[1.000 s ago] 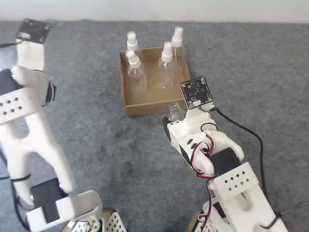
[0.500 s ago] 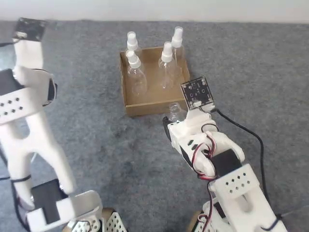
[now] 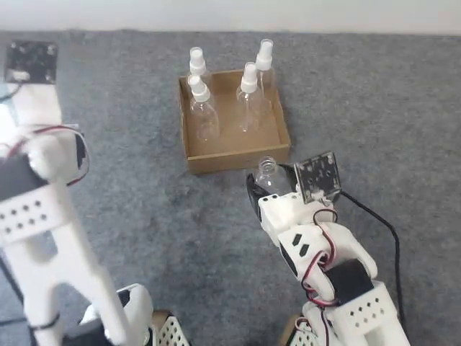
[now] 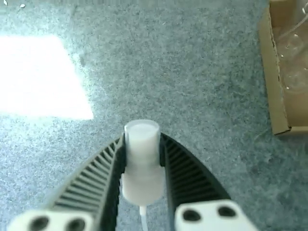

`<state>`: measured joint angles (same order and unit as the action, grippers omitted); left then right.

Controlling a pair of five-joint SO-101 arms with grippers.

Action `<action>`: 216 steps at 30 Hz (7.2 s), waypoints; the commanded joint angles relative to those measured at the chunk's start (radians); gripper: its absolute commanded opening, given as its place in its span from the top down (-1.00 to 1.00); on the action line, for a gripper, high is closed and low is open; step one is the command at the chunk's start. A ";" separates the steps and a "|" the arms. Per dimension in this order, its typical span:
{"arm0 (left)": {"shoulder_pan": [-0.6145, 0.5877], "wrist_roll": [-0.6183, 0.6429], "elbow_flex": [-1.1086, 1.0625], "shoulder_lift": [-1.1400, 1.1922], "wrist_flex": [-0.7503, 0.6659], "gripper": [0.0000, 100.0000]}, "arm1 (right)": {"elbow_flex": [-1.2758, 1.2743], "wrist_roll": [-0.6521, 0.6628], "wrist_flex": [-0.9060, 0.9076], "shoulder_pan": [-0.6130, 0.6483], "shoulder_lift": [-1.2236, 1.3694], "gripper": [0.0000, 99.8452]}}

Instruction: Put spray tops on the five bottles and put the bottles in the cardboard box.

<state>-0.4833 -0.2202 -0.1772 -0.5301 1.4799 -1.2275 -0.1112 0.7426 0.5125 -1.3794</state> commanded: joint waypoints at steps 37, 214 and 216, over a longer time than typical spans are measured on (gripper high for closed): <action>0.451 0.499 -0.605 -0.959 -0.559 0.98 | -0.081 0.080 -0.107 0.185 -0.108 0.93; 0.615 0.413 -1.101 -1.240 -0.491 0.60 | -0.236 -0.146 -0.556 -0.004 -0.108 0.93; 0.657 0.410 -1.109 -1.241 -0.488 0.60 | -0.232 -0.146 -0.558 0.001 -0.108 0.93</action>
<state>0.1243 0.1956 -1.2866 -1.7653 1.0012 -1.5482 -0.2417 0.2102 0.5171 -1.4607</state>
